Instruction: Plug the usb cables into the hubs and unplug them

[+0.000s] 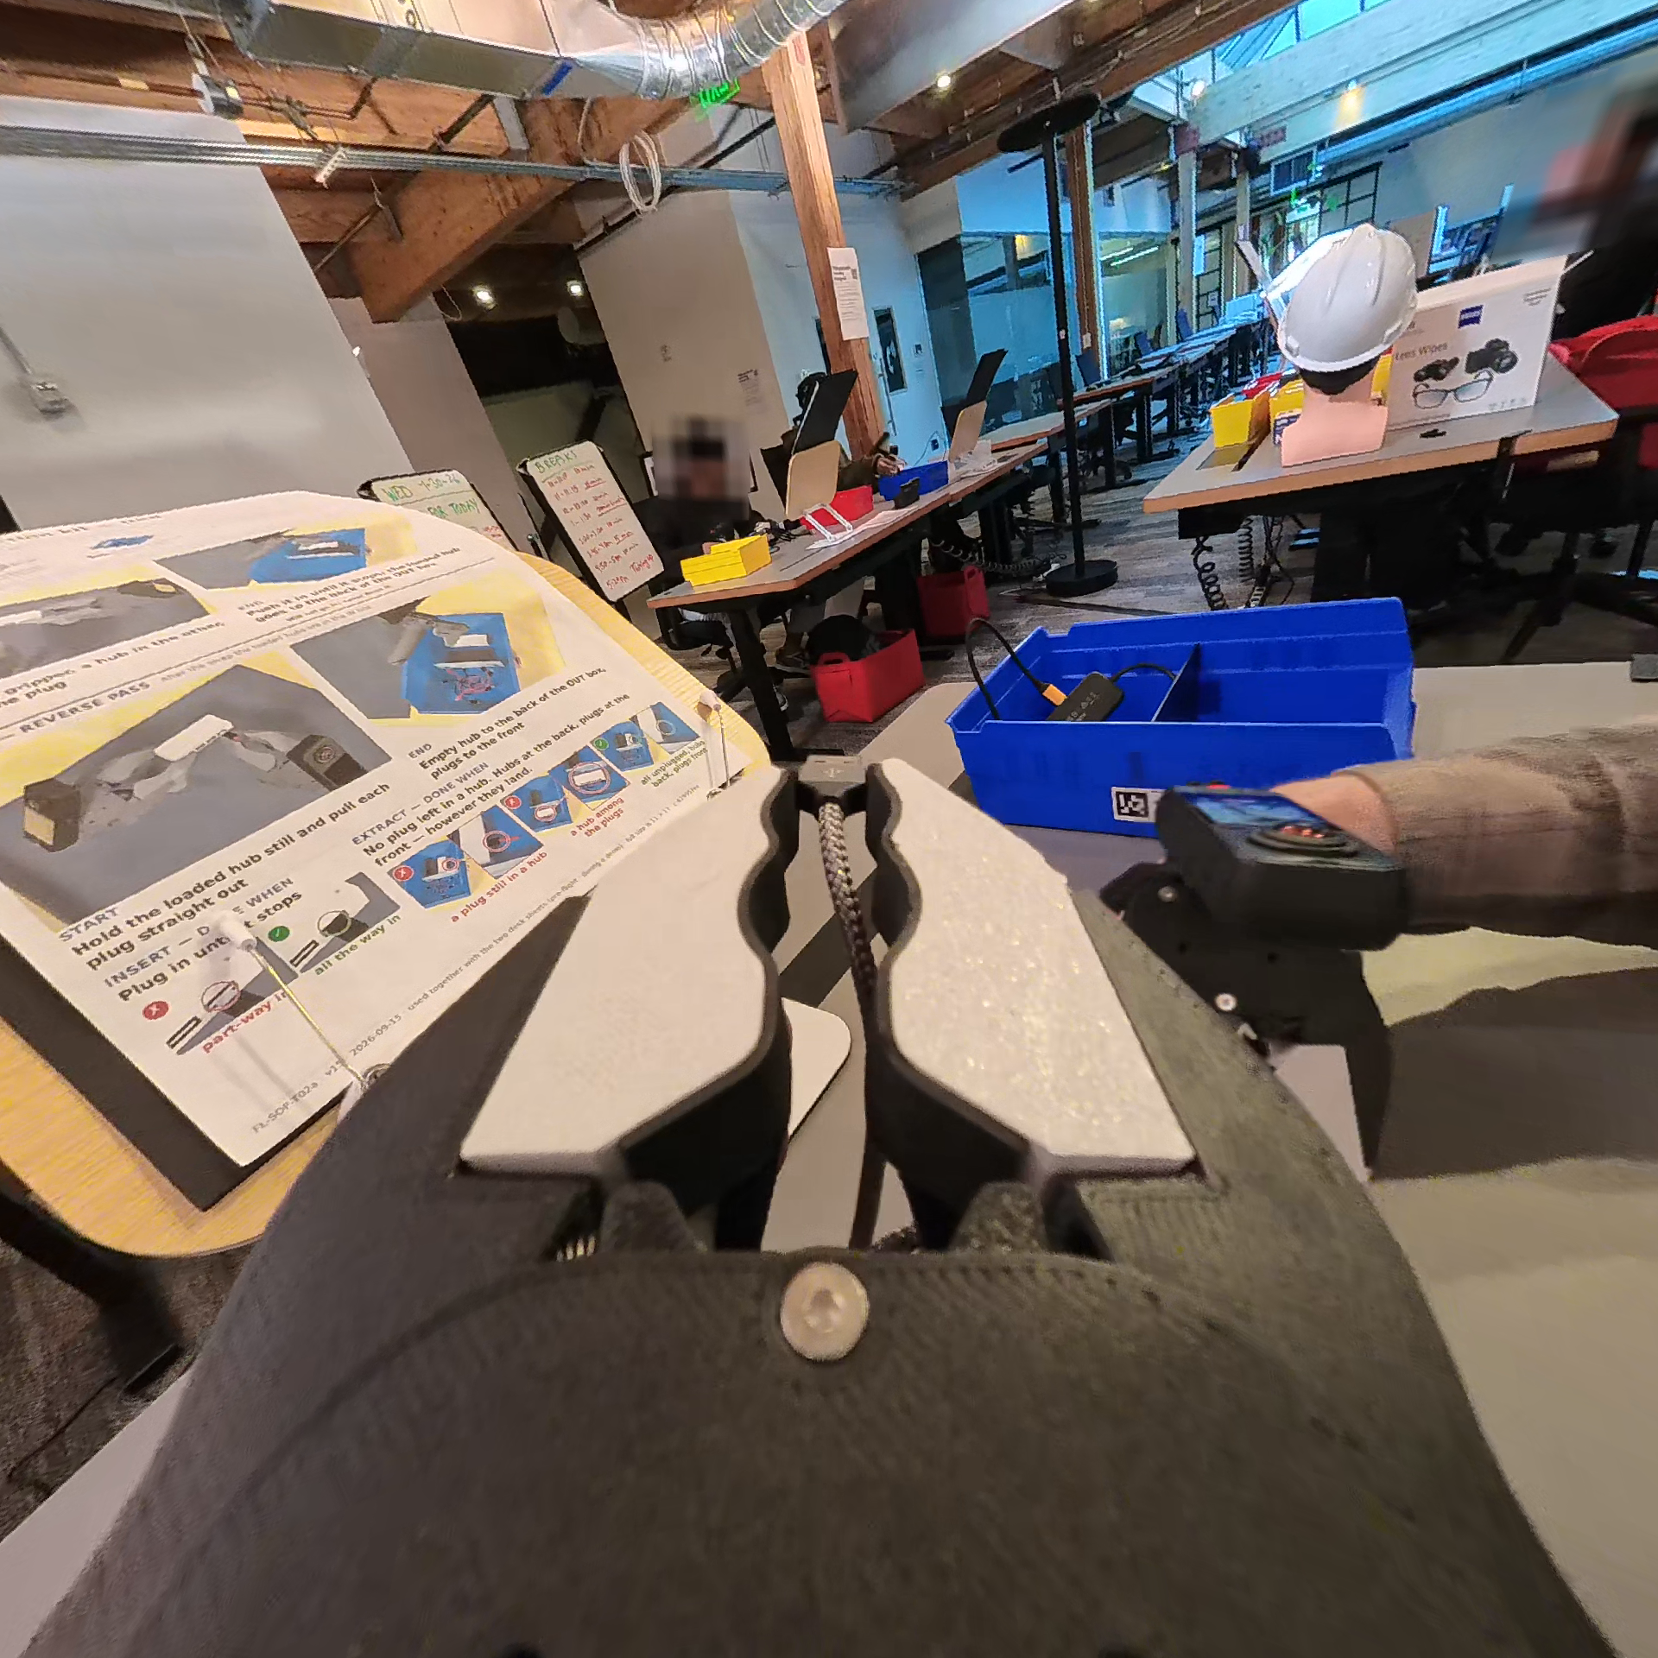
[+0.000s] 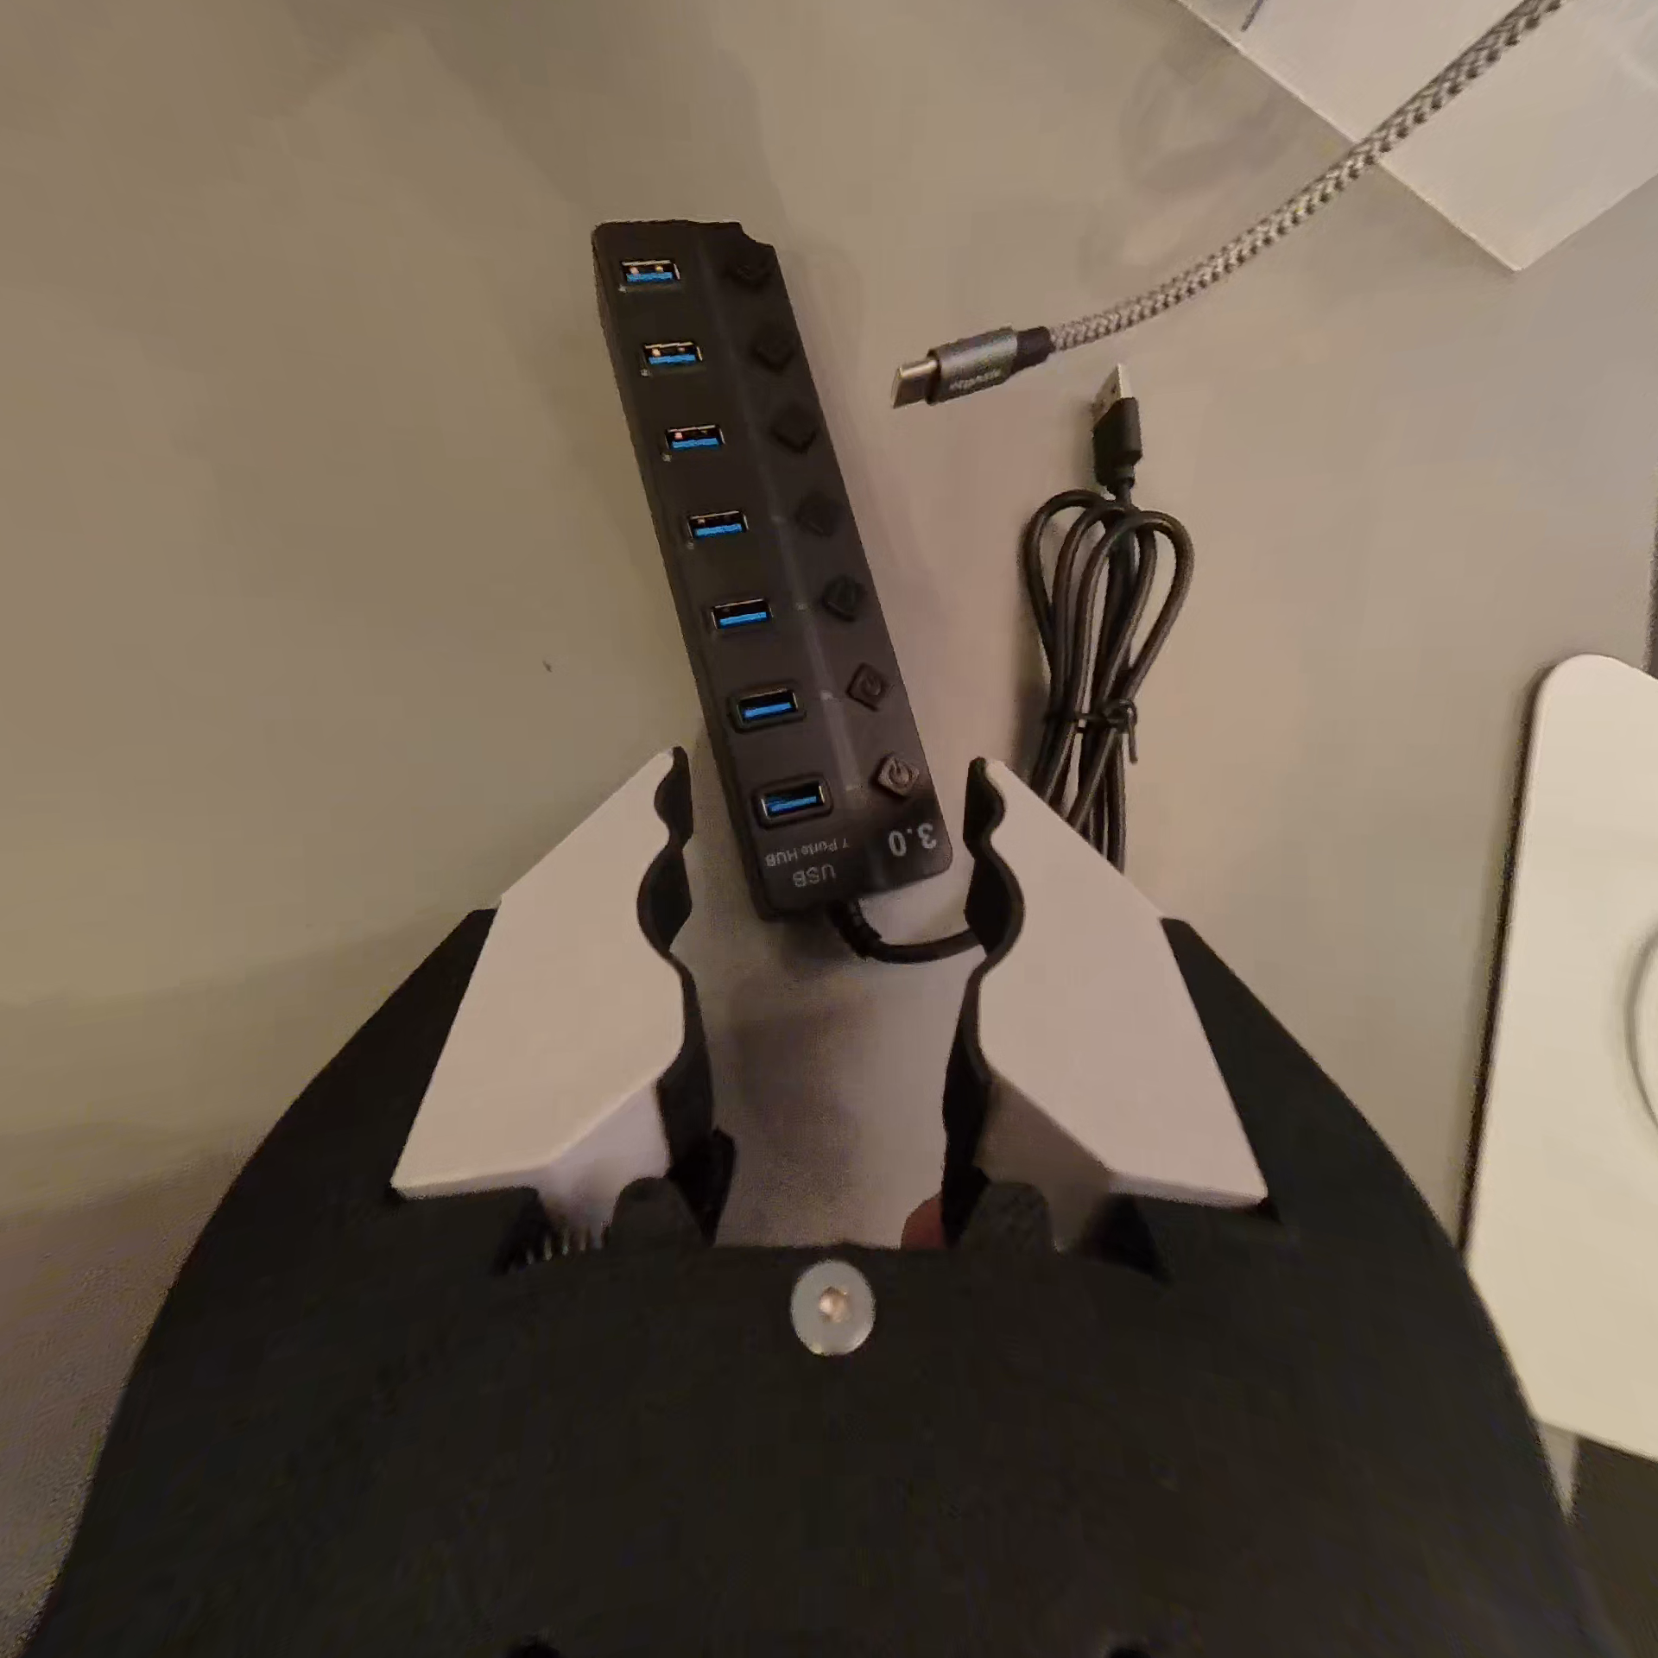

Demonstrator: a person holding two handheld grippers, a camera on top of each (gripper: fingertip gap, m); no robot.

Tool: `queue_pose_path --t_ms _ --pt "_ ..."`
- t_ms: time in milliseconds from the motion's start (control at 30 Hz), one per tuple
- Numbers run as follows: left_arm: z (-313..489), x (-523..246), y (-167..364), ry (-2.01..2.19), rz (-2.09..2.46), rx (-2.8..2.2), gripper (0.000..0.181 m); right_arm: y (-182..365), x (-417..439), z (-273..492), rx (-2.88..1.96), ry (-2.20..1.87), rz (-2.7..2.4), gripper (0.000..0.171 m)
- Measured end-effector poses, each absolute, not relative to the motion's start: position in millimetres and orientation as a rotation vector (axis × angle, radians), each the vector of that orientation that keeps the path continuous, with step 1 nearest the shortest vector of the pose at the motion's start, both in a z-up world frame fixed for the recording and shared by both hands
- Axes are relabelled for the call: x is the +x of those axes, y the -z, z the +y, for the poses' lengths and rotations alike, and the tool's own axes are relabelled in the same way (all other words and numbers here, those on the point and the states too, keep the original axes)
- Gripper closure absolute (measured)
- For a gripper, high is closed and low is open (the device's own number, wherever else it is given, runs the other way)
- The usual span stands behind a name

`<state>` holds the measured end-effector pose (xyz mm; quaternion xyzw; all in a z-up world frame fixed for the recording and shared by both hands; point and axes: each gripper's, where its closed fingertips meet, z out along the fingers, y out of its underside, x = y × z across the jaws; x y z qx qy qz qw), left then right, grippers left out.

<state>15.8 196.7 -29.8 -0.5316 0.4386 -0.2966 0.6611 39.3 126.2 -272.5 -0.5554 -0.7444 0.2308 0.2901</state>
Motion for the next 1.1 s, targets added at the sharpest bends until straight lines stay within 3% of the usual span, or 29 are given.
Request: queue_pose_path --t_ms 167,267,433,1100 --pt "197 16 31 0.671 1.005 -1.201 0.167 294 40 126 -1.522 -0.743 -2.057 0.108" --pt "199 16 33 0.672 1.007 -1.206 0.167 294 34 125 -1.513 -0.835 -2.025 0.118" --pt "201 17 37 0.671 1.012 -1.215 0.167 292 32 125 -1.523 -0.809 -2.012 0.119" --pt "193 23 46 0.662 1.101 -1.222 0.167 196 99 143 -1.578 -0.481 -1.885 0.12"
